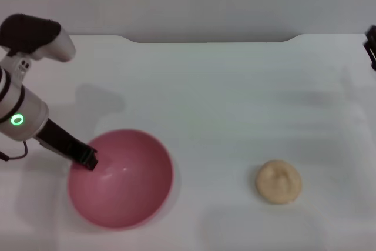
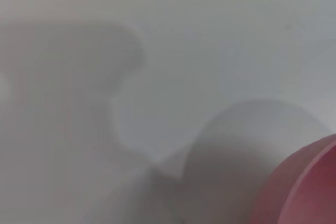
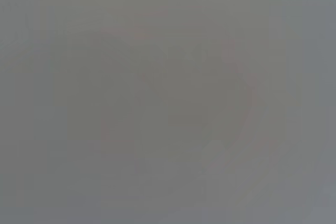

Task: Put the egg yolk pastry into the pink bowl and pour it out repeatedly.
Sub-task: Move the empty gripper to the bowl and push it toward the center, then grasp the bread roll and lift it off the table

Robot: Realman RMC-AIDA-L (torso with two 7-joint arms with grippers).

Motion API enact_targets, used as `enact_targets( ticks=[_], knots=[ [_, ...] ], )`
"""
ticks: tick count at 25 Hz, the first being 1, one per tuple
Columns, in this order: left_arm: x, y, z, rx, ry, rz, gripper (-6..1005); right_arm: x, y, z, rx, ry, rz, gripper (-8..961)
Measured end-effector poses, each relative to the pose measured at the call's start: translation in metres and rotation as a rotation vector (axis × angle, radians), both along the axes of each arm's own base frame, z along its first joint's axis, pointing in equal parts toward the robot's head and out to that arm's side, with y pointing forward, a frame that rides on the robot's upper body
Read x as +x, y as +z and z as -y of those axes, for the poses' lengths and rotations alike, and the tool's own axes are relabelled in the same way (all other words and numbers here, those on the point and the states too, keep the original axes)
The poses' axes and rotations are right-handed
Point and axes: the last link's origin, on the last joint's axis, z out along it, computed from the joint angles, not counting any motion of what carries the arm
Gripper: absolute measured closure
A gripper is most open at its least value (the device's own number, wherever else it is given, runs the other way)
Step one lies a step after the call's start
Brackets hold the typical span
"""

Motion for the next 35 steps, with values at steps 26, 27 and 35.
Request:
enact_targets(
  ticks=[26, 27, 35],
  knots=[
    [-0.010, 0.031, -0.014, 0.230, 0.204, 0.220, 1001, -0.111, -0.012, -0.038, -1.482, -0.129, 0.346, 298],
    [-0.009, 0.029, -0.015, 0.224, 0.197, 0.207, 1001, -0.109, -0.015, -0.034, -1.500, -0.132, 0.341, 298],
    [0.000, 0.026, -0.020, 0.245, 0.125, 0.177, 1000, -0.100, -0.016, -0.017, -1.570, -0.161, 0.291, 299]
  ],
)
